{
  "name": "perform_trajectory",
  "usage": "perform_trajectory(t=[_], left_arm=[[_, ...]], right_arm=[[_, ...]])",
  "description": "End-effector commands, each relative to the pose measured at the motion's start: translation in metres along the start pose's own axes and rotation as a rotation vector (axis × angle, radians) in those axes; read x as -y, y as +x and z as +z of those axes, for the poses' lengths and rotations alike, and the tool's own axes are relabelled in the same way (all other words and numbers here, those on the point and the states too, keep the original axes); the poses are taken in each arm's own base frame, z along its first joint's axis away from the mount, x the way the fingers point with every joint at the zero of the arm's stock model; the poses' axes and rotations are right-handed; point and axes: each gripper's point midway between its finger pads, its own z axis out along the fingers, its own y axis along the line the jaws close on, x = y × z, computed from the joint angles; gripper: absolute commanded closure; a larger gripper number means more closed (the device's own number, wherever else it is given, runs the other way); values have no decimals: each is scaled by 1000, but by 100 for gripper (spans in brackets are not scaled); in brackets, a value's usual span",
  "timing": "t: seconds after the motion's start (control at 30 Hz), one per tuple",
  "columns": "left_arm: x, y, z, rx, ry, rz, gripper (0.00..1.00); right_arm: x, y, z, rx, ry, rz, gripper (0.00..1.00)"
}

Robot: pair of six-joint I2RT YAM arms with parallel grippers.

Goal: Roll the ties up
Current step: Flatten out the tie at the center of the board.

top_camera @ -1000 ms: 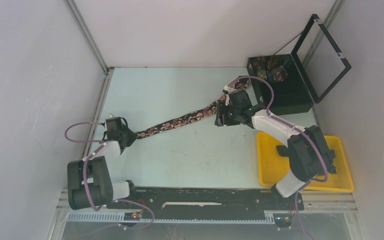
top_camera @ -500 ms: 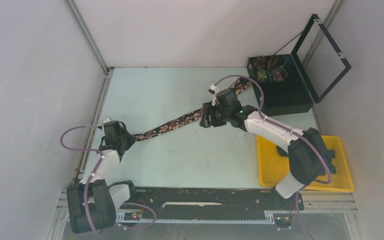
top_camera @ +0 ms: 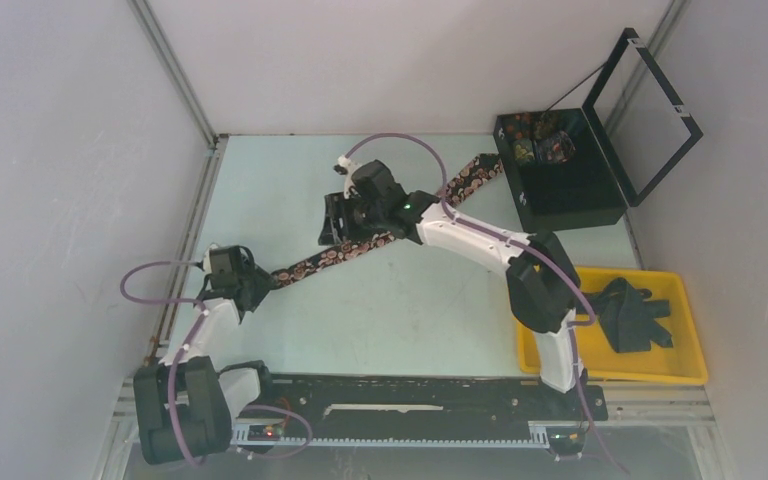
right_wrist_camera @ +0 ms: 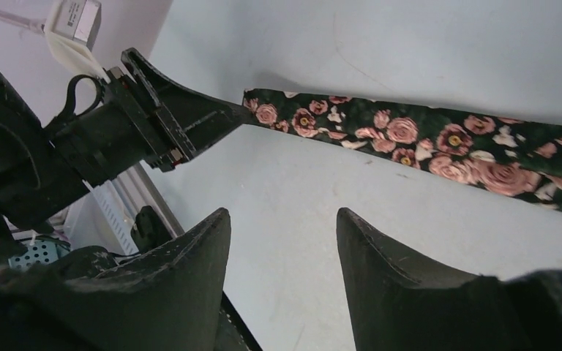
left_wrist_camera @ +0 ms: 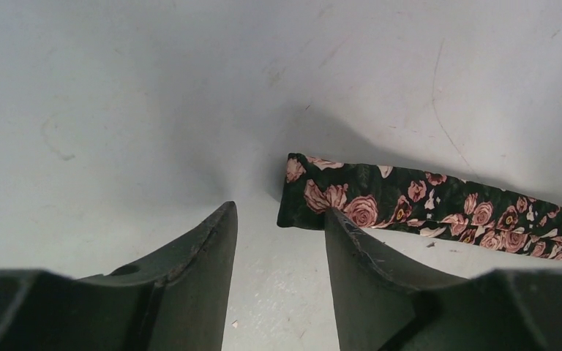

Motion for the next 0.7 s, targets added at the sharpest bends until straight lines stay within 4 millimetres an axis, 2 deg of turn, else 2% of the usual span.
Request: perform_trajectory(t=[0.0, 0.17, 0.37, 0.67], left_arm=[[10, -10, 2, 18, 11, -79, 47], [12, -7, 7, 2, 15, -133, 47], [12, -9, 7, 37, 27, -215, 48], [4, -9, 11, 48, -6, -240, 48]], right_arm=[[-15, 0, 19, -48, -59, 35, 43], [-17, 8, 34, -78, -87, 54, 44], [-18, 12, 37, -87, -95, 51, 44], [-20, 14, 47, -101, -110, 66, 45]])
